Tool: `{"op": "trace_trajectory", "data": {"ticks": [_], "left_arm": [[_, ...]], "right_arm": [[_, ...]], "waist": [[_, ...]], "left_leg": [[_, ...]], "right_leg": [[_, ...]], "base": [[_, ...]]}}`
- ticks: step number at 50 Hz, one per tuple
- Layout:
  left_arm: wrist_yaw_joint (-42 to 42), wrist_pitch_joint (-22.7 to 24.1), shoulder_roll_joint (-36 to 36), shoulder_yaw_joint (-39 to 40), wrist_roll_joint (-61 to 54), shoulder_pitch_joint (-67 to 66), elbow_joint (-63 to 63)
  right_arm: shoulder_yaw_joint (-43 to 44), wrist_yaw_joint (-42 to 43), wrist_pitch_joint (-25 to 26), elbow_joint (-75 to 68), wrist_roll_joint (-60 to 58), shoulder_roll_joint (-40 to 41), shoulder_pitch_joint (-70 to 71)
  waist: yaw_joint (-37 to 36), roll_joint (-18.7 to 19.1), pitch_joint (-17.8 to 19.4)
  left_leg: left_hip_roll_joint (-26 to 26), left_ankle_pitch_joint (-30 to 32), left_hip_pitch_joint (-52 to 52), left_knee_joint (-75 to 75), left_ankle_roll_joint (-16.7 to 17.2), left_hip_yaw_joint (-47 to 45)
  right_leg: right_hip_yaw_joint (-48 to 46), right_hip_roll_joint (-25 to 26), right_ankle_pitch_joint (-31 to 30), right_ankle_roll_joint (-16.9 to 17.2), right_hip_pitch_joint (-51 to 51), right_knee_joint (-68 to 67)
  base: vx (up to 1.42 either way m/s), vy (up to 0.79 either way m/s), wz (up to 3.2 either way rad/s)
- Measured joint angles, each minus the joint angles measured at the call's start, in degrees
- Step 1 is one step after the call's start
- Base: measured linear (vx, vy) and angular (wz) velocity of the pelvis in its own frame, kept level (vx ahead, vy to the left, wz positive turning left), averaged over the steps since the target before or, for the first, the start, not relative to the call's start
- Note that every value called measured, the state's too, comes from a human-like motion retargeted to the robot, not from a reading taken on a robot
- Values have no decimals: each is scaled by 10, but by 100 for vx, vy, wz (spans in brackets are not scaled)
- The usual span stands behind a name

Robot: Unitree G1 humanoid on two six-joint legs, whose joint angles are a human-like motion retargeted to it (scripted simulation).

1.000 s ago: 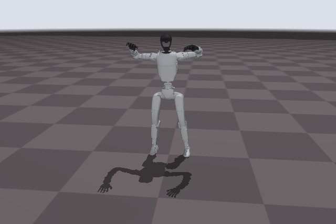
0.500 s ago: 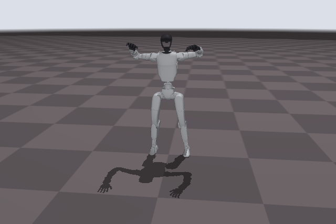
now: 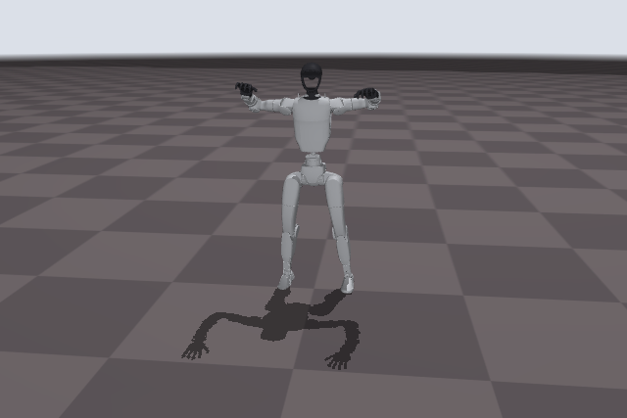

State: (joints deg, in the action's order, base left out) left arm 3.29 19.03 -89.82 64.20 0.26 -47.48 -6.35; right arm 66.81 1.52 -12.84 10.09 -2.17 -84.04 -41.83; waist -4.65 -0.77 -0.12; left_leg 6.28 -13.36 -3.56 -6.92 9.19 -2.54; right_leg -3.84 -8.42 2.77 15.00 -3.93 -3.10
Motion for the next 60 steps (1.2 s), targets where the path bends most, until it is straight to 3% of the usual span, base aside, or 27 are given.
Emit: {"op": "trace_trajectory", "data": {"ticks": [4,10,15,18,21,24,26,30,35,40,45,47,48,49,52,56,60], "left_arm": [[-8,8,27,-117,-64,64,0],[-23,4,123,-414,-97,251,20],[-15,-27,322,-648,-100,417,195],[17,-59,482,-710,-80,487,414],[68,-92,620,-703,-55,547,664],[116,-108,706,-656,-66,577,844],[129,-101,744,-625,-110,570,884],[111,-63,804,-580,-219,518,846],[85,-57,813,-543,-304,491,850],[100,-81,721,-494,-372,523,889],[139,-96,591,-477,-477,607,795],[131,-108,563,-482,-672,637,669],[97,-120,554,-510,-699,648,591],[98,-98,537,-548,-729,659,506],[83,-12,472,-662,-838,703,236],[-11,-4,397,-781,-847,797,-81],[-69,-9,353,-899,-860,882,-324]], "right_arm": [[-115,17,-5,4,37,29,71],[-381,37,-3,-33,76,141,235],[-570,70,19,-189,117,331,337],[-653,92,42,-359,111,447,385],[-698,109,64,-548,87,543,422],[-701,135,77,-686,60,615,428],[-694,155,81,-740,62,649,421],[-683,167,72,-783,117,697,386],[-674,166,65,-815,180,712,363],[-615,188,77,-823,233,677,375],[-544,231,104,-843,310,602,421],[-563,163,147,-885,336,554,454],[-561,142,163,-897,351,533,466],[-551,167,161,-910,378,510,483],[-556,268,114,-913,483,445,534],[-560,232,74,-796,517,383,600],[-616,203,19,-544,514,362,663]], "waist": [[1,-3,4],[2,-4,8],[-1,-5,12],[1,-7,14],[4,-9,16],[3,-11,18],[1,-13,23],[-5,-15,34],[-7,-15,39],[2,-8,33],[-7,-1,24],[-28,4,21],[-34,2,17],[-43,-1,15],[-68,-10,2],[-75,-10,-11],[-62,2,-18]], "left_leg": [[-1,1,-2,1,-2,-1],[-3,0,-6,2,-6,-1],[-9,0,-11,4,-12,1],[-15,1,-16,7,-16,1],[-21,1,-21,10,-18,2],[-23,1,-25,13,-18,1],[-22,1,-26,13,-18,0],[-22,0,-26,12,-17,-1],[-21,1,-24,12,-18,0],[-20,5,-20,14,-19,6],[-21,9,-14,15,-19,14],[-21,15,-21,18,-14,11],[-21,16,-20,18,-16,11],[-22,18,-20,20,-17,11],[-21,31,-21,34,-17,1],[-18,30,-23,36,-12,-7],[-10,25,-28,34,-6,-20]], "right_leg": [[1,-1,0,0,-1,0],[2,-3,3,0,-3,-3],[1,-10,8,0,-7,-6],[0,-16,13,0,-10,-9],[-1,-22,18,0,-13,-12],[1,-25,20,-1,-15,-14],[2,-24,21,-4,-15,-14],[4,-23,19,-7,-14,-14],[3,-22,18,-10,-13,-13],[-4,-22,18,-14,-13,-11],[-13,-22,16,-16,-13,-9],[-7,-22,22,-8,-13,-14],[-8,-22,22,-9,-13,-13],[-7,-23,21,-8,-12,-13],[-6,-24,13,-5,-7,-6],[3,-19,7,0,-3,-4],[16,-11,5,0,-2,-2]], "base": [[0,0,0],[0,0,0],[0,0,0],[0,0,0],[0,0,0],[0,0,0],[0,0,0],[0,0,0],[0,0,0],[0,0,7],[0,0,0],[0,0,0],[0,0,0],[0,0,0],[0,0,0],[0,-1,-12],[1,-1,-28]]}}
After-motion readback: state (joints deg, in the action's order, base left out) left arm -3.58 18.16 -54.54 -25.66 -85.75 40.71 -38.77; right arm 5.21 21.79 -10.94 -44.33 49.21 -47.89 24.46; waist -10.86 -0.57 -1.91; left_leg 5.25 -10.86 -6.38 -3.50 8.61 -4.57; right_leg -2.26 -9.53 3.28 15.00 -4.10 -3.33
